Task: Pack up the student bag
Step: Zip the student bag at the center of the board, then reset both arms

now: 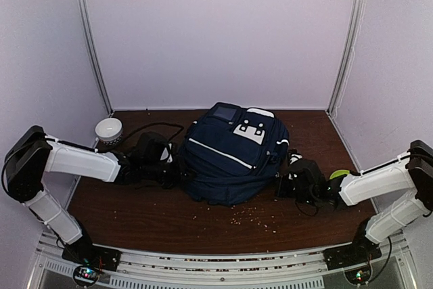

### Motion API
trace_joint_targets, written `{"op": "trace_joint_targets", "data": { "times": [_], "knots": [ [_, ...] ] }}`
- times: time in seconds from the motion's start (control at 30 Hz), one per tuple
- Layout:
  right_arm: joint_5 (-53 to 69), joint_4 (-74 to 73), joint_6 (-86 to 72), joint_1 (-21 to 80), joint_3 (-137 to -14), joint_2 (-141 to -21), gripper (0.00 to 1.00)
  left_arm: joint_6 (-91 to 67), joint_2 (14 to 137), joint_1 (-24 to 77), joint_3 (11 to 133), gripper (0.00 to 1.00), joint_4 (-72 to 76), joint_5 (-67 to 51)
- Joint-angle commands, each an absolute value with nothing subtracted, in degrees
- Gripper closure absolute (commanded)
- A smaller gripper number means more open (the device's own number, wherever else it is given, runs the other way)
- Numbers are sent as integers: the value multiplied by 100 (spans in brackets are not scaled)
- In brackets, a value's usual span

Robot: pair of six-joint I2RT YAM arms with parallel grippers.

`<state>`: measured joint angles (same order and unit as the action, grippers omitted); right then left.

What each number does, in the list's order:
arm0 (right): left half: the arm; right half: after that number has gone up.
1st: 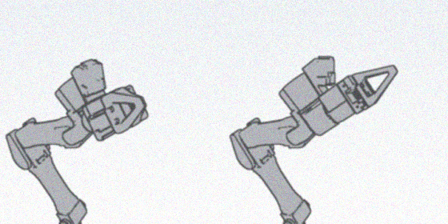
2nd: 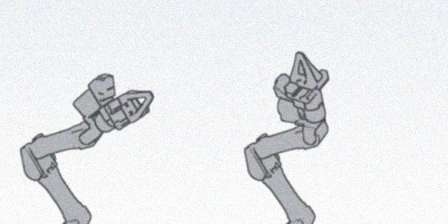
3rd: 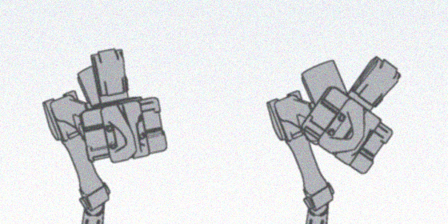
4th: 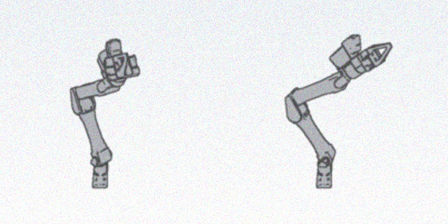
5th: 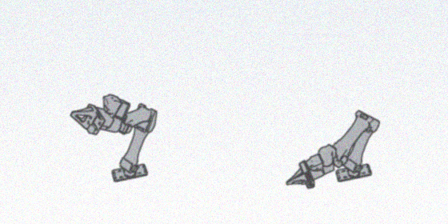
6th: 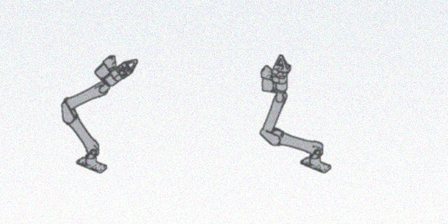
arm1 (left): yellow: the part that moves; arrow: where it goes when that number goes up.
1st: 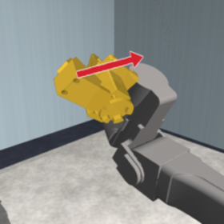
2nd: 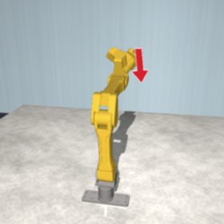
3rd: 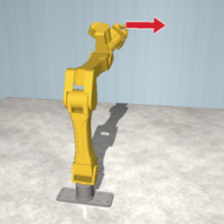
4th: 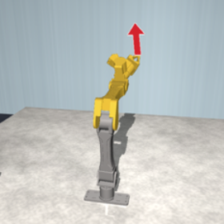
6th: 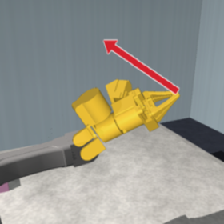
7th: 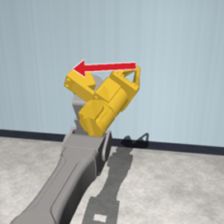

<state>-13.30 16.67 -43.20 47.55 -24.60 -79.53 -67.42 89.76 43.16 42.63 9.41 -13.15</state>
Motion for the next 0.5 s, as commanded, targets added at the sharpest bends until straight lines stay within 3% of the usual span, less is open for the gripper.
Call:
{"op": "trace_joint_targets", "data": {
  "times": [0.0,0.1,0.2,0.33,0.47],
  "knots": [
    [-1751,1673,-4032,4445,-2302,-7801,100,-6498,9119,4052,4170,100,896,-999],
    [-1241,1849,-3772,4461,-2182,-7557,100,-6432,9190,4067,4209,100,1011,-1120],
    [-812,1742,-3584,4456,-2088,-7161,79,-6347,9216,4107,4280,98,1085,-1218],
    [-590,1099,-3461,4456,-2111,-6432,53,-6210,9119,4155,4367,59,988,-1215],
    [-546,265,-3276,4460,-2348,-5711,40,-5997,8863,4221,4561,29,566,-1055]
  ]
}}
